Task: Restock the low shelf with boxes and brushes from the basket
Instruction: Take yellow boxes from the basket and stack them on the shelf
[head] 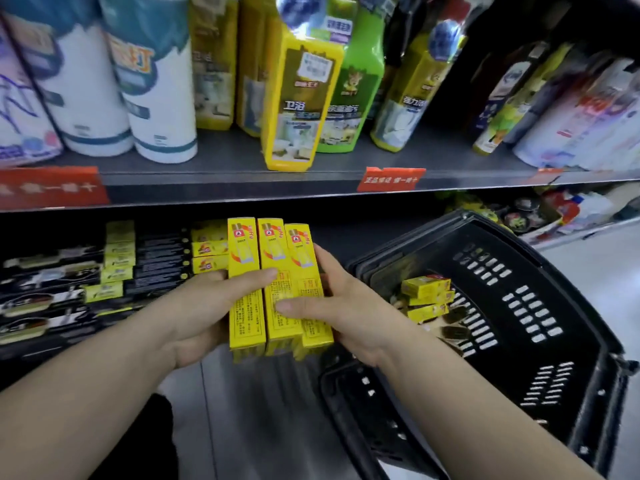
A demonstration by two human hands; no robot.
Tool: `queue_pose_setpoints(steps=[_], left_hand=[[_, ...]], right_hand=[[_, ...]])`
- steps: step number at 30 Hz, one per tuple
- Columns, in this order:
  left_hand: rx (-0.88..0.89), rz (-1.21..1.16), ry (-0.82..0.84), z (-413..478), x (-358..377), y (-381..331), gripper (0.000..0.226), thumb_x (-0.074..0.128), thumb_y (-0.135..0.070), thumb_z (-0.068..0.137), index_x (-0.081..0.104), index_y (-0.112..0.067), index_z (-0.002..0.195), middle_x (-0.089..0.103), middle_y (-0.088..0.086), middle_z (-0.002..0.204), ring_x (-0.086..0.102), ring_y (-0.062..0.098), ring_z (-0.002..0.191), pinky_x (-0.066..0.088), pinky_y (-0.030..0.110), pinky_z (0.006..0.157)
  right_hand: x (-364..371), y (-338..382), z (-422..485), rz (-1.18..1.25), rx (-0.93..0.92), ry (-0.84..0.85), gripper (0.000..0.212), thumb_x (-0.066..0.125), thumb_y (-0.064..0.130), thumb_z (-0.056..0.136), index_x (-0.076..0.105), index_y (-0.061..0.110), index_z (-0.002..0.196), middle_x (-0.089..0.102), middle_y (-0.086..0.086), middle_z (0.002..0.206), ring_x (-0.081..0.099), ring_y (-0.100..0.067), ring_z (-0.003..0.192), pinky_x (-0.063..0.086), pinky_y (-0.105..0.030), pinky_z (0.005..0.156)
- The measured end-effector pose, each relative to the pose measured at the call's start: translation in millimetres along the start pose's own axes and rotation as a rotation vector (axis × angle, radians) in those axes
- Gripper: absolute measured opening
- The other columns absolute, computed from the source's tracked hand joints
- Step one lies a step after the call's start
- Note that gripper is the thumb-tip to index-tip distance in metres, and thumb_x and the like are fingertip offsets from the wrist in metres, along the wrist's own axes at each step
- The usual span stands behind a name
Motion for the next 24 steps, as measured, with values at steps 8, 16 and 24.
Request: queue_pose_setpoints(steps=[8, 16, 24], left_hand=[[0.031, -0.237, -0.394, -17, -85, 27, 0.009, 0.067, -0.024, 0.084, 0.066, -0.017, 0.090, 0.074, -0.001, 0.071, 0.072, 0.017, 0.063, 0.053, 0.028, 0.044], [0.046, -0.391, -0.498, -7, -119, 32, 0.006, 0.068, -0.020, 0.084, 0.063, -0.016, 0.085, 0.069, 0.004, 0.084, 0.067, 0.019, 0.075, 0.051, 0.031, 0.060], [0.065, -0.302, -0.521, 6, -141, 37, 0.013, 0.069, -0.026, 0.083, 0.061, -0.019, 0.091, 0.068, 0.000, 0.084, 0.066, 0.017, 0.075, 0.049, 0.028, 0.058]], right_hand=[[6, 17, 69, -0.556, 0.037, -0.188, 0.004, 0.062, 0.017, 0.085, 0.058, 0.015, 0.085, 0.065, -0.009, 0.084, 0.061, -0.024, 0.073, 0.049, -0.035, 0.065], [11, 49, 137, -1.324, -0.226, -0.278, 0.045, 0.054, 0.028, 0.095, 0.044, 0.013, 0.137, 0.053, -0.015, 0.134, 0.045, -0.034, 0.123, 0.034, -0.038, 0.101], [-9, 6, 212, -1.533, -0.174, -0.265, 0.049, 0.043, 0.023, 0.099, 0.031, 0.027, 0.146, 0.036, -0.012, 0.149, 0.026, -0.032, 0.138, 0.017, -0.040, 0.111]])
Point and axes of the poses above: each hand's wrist, its own z-axis towards the middle knuckle, its own x-axis out of the palm, y = z × x, the point moved 8 cm from there along z, towards the middle knuckle
